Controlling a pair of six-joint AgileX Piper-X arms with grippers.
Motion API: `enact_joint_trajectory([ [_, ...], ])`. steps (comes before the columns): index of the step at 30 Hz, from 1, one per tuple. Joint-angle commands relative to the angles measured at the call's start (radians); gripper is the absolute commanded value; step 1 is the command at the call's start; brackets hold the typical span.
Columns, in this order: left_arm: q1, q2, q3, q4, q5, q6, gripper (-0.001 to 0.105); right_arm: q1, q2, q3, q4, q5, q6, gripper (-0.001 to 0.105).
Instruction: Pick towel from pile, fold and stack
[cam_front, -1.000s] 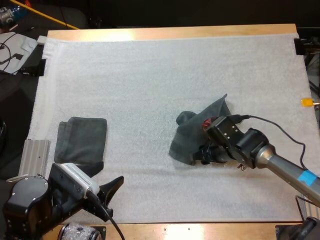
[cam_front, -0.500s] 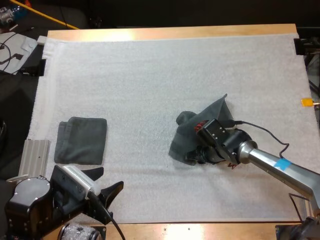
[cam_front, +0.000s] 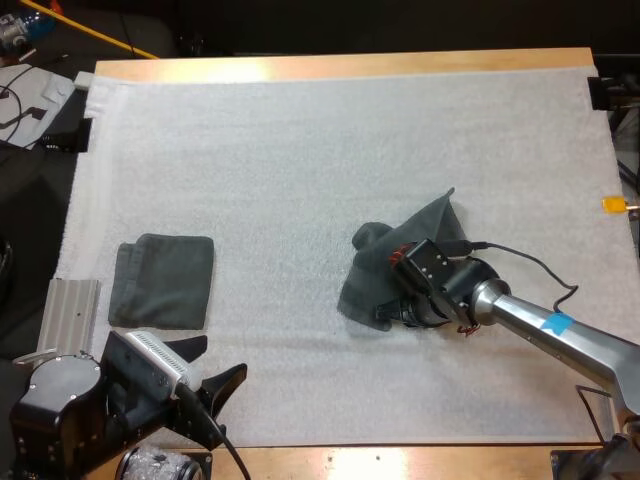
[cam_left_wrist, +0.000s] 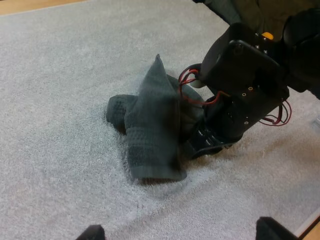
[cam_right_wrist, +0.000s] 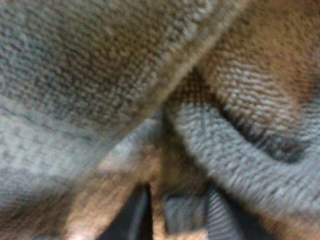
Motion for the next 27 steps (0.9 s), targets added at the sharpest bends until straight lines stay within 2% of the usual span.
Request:
enact_joint_trajectory([
  [1,-0.003,0.003,-0.004,0.009,0.008,0.001,0.059,-0.004,-0.002,-0.001,0.02,0.028,-0.014,0.0],
  [9,-0.003,0.0,-0.004,0.009,0.011,0.007,0.059,-0.001,-0.142,-0.019,0.068,0.128,-0.111,0.0],
  [11,-0.004,-0.001,-0.003,0.002,0.006,0.006,0.059,0.003,-0.126,-0.016,0.072,0.125,-0.109,0.0],
  [18,-0.005,0.0,-0.004,0.0,0.007,0.006,0.059,0.015,-0.277,-0.178,0.181,0.223,-0.297,0.0],
  [27,-0.003,-0.001,-0.004,0.0,0.008,0.008,0.059,0.01,-0.316,-0.41,0.184,0.245,-0.331,0.0],
])
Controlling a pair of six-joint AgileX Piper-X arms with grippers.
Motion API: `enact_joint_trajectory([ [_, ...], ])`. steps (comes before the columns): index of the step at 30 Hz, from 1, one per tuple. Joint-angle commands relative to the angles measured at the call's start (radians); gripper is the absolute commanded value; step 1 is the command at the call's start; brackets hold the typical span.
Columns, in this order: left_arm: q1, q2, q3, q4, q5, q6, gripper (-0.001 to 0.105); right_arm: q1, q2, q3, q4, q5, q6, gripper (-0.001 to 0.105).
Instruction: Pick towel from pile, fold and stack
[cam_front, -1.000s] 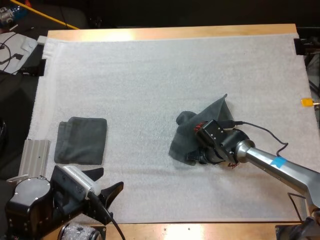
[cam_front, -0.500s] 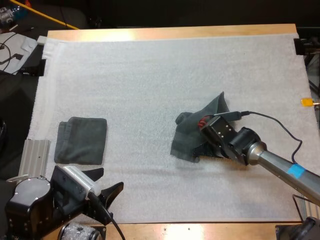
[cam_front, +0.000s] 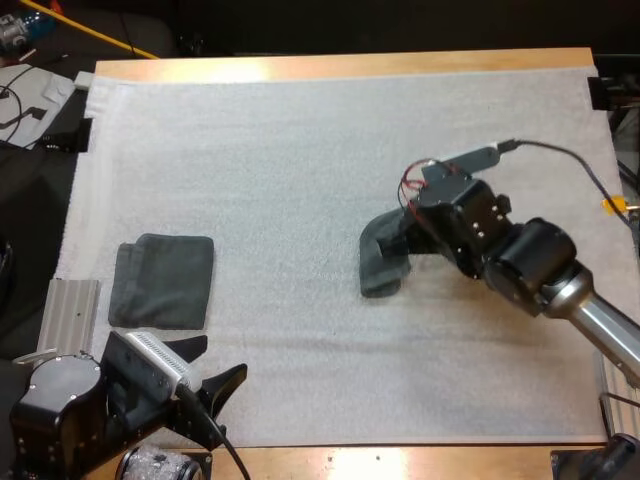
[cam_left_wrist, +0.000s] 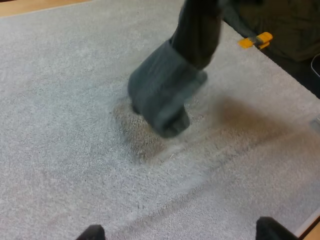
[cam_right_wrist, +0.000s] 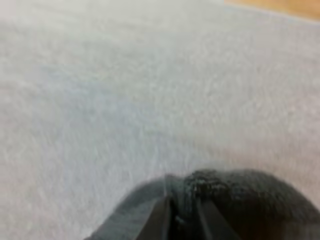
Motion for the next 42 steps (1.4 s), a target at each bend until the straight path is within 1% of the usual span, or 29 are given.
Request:
enact_joint_trajectory([
  [1,-0.004,-0.003,-0.004,0.0,0.006,0.004,0.059,0.0,-0.001,-0.075,0.008,0.012,-0.008,0.0],
  [4,-0.003,-0.003,-0.004,0.0,0.005,0.005,0.059,0.0,0.013,-0.106,0.026,-0.014,0.008,0.0],
  [7,-0.003,-0.003,-0.003,0.0,0.005,0.004,0.059,0.007,0.026,-0.114,0.074,-0.097,0.035,0.0],
  [8,-0.003,-0.001,-0.004,-0.001,0.006,0.003,0.059,0.007,0.018,-0.115,0.074,-0.095,0.034,0.0],
  [10,-0.004,0.001,-0.005,0.0,0.007,-0.001,0.059,0.0,-0.002,-0.114,0.058,-0.057,0.022,0.0],
  [11,-0.005,0.001,-0.005,-0.001,0.008,-0.003,0.059,0.01,-0.007,-0.119,0.079,-0.095,0.042,0.0],
  [14,-0.005,0.001,-0.005,-0.001,0.009,-0.002,0.059,0.038,-0.022,-0.124,0.123,-0.156,0.075,0.0],
  [19,-0.007,0.001,-0.005,-0.003,0.009,-0.002,0.059,0.099,-0.032,-0.122,0.265,-0.188,0.085,0.0],
  [22,-0.006,0.001,-0.004,-0.006,0.009,-0.002,0.059,0.114,-0.021,-0.1,0.355,-0.164,0.071,0.0],
  [24,-0.007,0.003,-0.004,-0.007,0.009,-0.002,0.059,0.111,-0.005,-0.068,0.37,-0.138,0.061,0.0],
  [26,-0.005,0.002,-0.003,-0.006,0.009,-0.002,0.059,0.103,0.018,-0.032,0.34,-0.124,0.053,0.0],
  [28,-0.005,0.003,-0.003,-0.007,0.01,-0.002,0.059,0.095,0.05,-0.016,0.299,-0.132,0.055,0.001],
  [32,-0.005,0.004,-0.003,-0.006,0.01,-0.001,0.059,0.069,0.138,-0.026,0.198,-0.172,0.071,0.001],
  [33,-0.004,0.005,-0.001,-0.005,0.008,0.0,0.059,0.086,0.074,-0.023,0.291,-0.155,0.062,0.001],
  [35,-0.006,0.003,0.0,-0.005,0.01,0.0,0.059,0.09,0.029,-0.006,0.379,-0.155,0.061,0.001],
  [39,-0.005,0.002,0.001,-0.01,0.01,0.002,0.059,0.091,0.014,0.06,0.451,-0.176,0.079,0.0],
  [42,-0.005,0.003,0.003,-0.01,0.011,0.001,0.059,0.092,0.019,0.128,0.47,-0.162,0.1,0.0],
])
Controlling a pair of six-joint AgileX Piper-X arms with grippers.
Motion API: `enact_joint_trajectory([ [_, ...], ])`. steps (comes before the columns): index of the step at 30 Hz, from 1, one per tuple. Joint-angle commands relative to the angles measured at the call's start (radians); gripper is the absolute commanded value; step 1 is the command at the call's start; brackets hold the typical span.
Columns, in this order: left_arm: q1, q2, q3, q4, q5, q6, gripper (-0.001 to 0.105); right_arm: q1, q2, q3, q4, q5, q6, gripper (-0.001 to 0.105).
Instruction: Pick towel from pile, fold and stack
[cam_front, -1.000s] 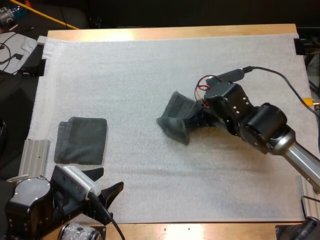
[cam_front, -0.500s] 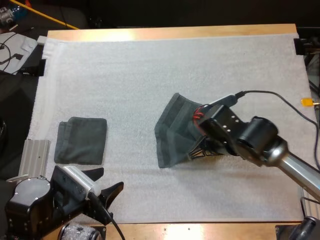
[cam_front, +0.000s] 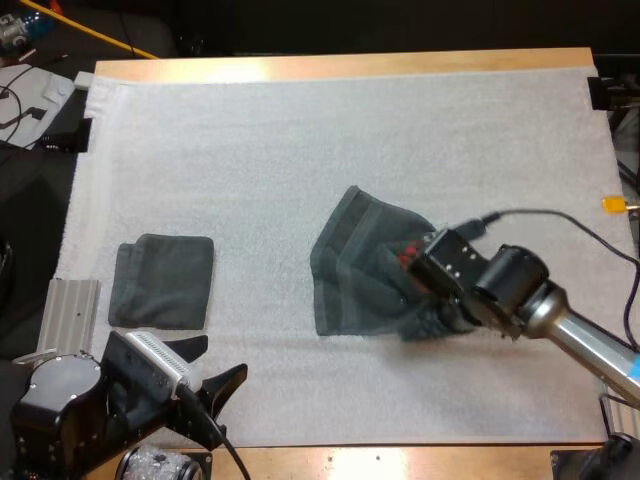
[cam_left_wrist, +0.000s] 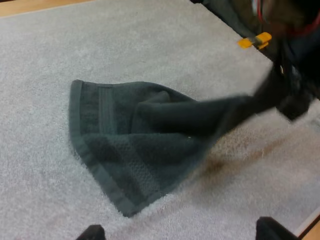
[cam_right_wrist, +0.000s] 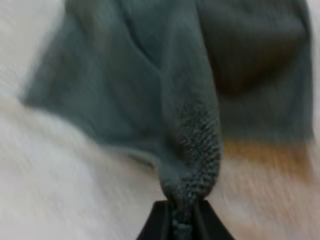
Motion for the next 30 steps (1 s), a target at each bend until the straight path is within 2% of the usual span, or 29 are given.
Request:
enact_joint_trajectory([
  [1,-0.004,0.004,0.003,-0.01,0.01,0.0,0.059,0.0,0.01,0.088,0.093,0.013,0.033,0.0],
  [7,-0.004,0.006,0.008,-0.012,0.01,0.001,0.059,0.0,0.016,0.169,0.095,0.062,0.078,0.0],
  [13,-0.004,0.006,0.007,-0.015,0.009,0.004,0.059,0.001,0.011,0.176,0.132,0.053,0.091,0.001],
  [16,-0.006,0.006,0.005,-0.013,0.011,0.005,0.059,0.0,0.007,0.171,0.146,0.06,0.097,0.006],
  [18,-0.007,0.001,0.004,-0.008,0.007,0.004,0.059,0.001,0.01,0.185,0.134,0.038,0.103,0.001],
  [22,-0.016,0.03,0.028,-0.05,0.007,0.026,0.059,0.007,0.009,0.214,0.118,0.015,0.167,0.0],
  [30,-0.017,0.199,0.064,-0.111,0.113,0.017,0.059,0.008,-0.004,0.229,0.092,0.039,0.201,0.001],
])
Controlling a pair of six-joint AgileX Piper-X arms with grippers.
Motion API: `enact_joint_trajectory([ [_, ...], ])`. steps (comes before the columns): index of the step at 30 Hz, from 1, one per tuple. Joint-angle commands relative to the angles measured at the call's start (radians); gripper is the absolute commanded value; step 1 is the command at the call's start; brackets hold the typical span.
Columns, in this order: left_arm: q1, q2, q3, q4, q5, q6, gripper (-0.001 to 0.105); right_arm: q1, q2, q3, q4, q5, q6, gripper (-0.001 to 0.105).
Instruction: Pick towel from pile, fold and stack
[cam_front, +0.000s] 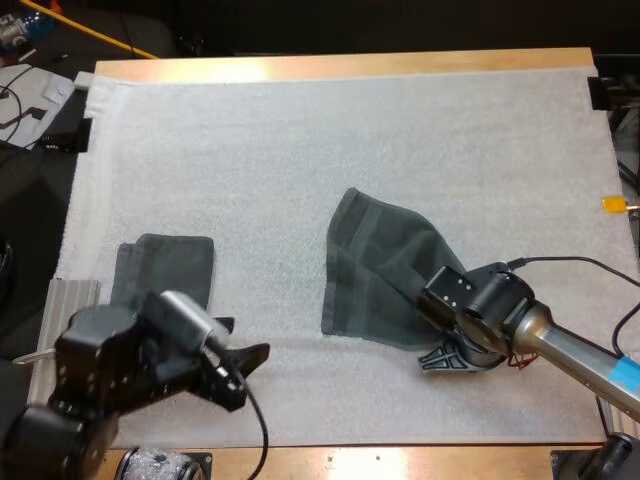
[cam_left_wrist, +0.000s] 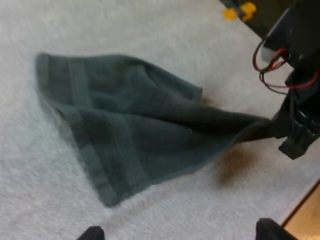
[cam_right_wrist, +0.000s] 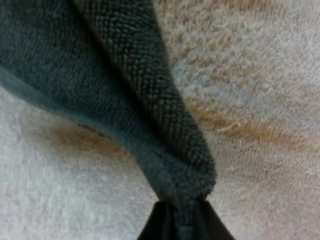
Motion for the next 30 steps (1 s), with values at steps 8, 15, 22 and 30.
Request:
enact_joint_trajectory([
  [8,-0.105,0.268,0.009,-0.07,0.049,-0.001,0.059,0.002,-0.018,0.02,-0.057,0.0,0.04,0.001],
  [15,-0.117,0.392,0.007,-0.117,0.054,-0.01,0.059,0.001,-0.022,0.021,-0.052,0.007,0.053,0.0],
  [22,-0.196,0.599,0.012,-0.228,0.051,-0.038,0.059,0.002,-0.035,0.023,-0.066,0.008,0.067,0.0],
  [30,-0.236,0.798,0.009,-0.344,-0.025,-0.06,0.059,0.002,-0.041,0.024,-0.073,0.008,0.078,0.0],
])
